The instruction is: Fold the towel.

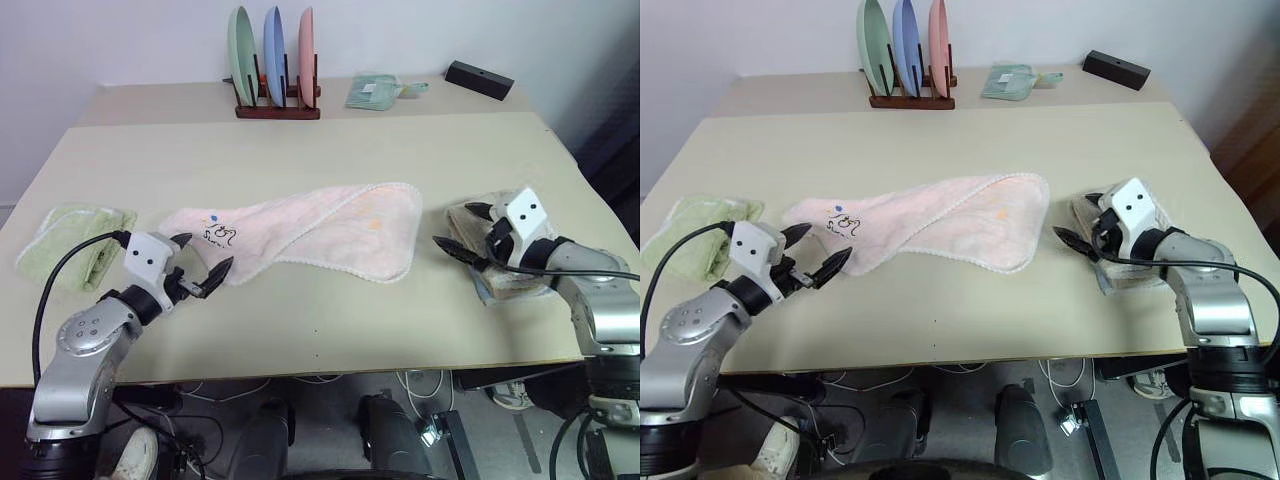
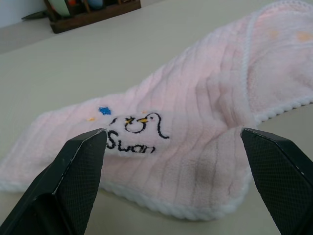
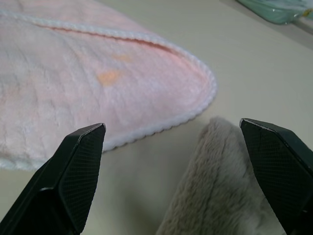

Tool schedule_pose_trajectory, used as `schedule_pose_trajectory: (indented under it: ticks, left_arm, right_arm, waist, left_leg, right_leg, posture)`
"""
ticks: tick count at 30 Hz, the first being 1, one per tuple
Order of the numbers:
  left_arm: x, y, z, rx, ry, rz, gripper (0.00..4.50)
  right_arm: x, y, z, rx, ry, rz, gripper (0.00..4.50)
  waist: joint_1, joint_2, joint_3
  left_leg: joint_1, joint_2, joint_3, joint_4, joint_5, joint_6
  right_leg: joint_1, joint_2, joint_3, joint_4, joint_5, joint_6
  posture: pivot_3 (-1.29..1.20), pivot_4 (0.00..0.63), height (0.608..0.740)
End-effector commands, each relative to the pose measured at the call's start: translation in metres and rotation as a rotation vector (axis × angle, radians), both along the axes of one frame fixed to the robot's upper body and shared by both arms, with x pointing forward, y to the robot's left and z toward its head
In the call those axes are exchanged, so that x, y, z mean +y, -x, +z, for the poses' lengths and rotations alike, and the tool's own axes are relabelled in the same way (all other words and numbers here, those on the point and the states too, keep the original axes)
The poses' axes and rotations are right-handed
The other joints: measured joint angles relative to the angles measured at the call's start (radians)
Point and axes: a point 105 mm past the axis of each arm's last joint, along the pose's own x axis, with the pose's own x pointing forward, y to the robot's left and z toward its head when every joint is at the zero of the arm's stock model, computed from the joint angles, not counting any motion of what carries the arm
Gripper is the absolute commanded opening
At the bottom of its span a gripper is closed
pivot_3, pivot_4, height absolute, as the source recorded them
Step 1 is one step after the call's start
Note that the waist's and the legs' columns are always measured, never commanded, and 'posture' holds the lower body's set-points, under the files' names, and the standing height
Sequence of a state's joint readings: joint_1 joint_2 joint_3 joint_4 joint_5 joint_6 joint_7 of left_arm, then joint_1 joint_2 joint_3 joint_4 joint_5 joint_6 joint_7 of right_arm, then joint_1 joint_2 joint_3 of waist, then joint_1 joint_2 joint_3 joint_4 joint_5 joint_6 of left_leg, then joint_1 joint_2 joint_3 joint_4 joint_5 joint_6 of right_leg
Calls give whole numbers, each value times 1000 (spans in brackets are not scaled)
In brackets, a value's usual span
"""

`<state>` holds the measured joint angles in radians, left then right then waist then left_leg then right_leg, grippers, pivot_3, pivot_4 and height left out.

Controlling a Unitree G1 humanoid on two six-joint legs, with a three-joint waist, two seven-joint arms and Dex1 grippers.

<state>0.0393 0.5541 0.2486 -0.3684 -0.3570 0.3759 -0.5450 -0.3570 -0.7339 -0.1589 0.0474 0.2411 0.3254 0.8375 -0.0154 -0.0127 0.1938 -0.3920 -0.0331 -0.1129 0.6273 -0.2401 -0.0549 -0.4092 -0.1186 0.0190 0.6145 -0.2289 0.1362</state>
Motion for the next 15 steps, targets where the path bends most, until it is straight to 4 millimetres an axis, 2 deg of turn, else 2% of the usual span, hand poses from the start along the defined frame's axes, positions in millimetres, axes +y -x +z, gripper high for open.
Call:
schedule_pose_trajectory:
  ticks: [1,10,12,15]
  left_arm:
    - [1,5,13,-60,-11,15,4473]
    - [8,11,11,-59,-21,44,4473]
    - [4,12,10,-45,-33,15,4473]
    - [-16,17,6,-7,-70,-102,4473]
  right_arm:
    - [3,-4,16,-47,15,30,4500]
    - [17,-10,13,-44,20,73,4500]
    - [20,-10,11,-45,17,76,4500]
    - [25,-8,9,-42,5,84,4500]
  waist:
    - [0,0,0]
    - [2,0,0]
    - [1,0,0]
    - [2,0,0]
  left_leg:
    - [0,0,0,0,0,0]
    - [0,0,0,1,0,0]
    - [0,0,0,0,0,0]
    - [0,0,0,0,0,0]
  right_leg:
    - [0,0,0,0,0,0]
    - [0,0,0,0,0,0]
    - [0,0,0,0,0,0]
    - [0,0,0,0,0,-1]
  posture:
    - [0,150,740]
    - [0,150,740]
    - [0,150,740]
    - [0,150,740]
